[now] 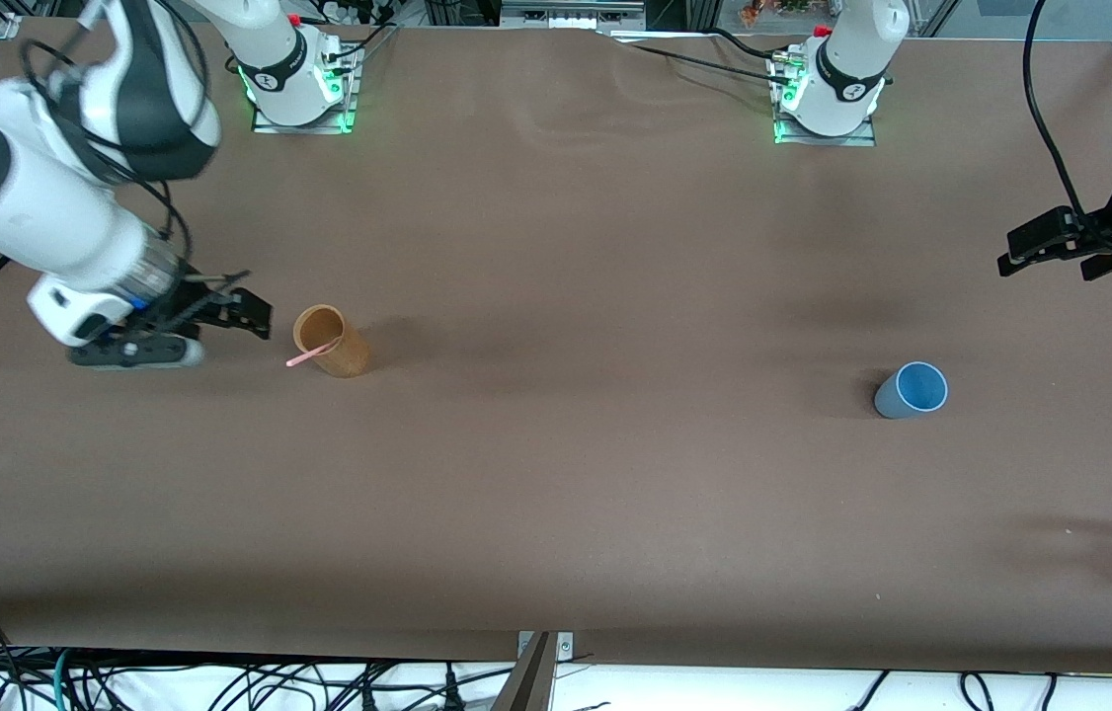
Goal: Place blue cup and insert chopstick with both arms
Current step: 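Grasp the pink chopstick with the right gripper while the left gripper reaches the blue cup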
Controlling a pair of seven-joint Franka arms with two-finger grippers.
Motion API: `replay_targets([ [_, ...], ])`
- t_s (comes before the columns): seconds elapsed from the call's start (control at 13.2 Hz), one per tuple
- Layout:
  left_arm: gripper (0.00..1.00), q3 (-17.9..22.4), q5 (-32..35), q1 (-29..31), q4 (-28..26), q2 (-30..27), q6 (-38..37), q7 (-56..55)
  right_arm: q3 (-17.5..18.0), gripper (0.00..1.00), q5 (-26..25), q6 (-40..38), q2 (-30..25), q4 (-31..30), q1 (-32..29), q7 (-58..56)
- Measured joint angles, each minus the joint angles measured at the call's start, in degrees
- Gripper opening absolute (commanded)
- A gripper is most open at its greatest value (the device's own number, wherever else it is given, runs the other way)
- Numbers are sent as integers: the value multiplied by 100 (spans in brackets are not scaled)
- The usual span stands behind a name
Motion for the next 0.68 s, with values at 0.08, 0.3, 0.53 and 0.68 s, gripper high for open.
replay_targets([
  [0.08,100,0,0,0,-3,45,0,0,55,100,0,209,77,-128,20,45],
  [0.3,100,10,0,5,-15,287,13,0,79,100,0,616,214,-466,61,72],
  [0.53,100,-7,0,-12,-25,747,36,0,82,99,0,786,418,-546,76,72],
  [0.68,100,-8,0,-21,-37,1098,184,0,83,91,0,957,579,-549,82,72],
])
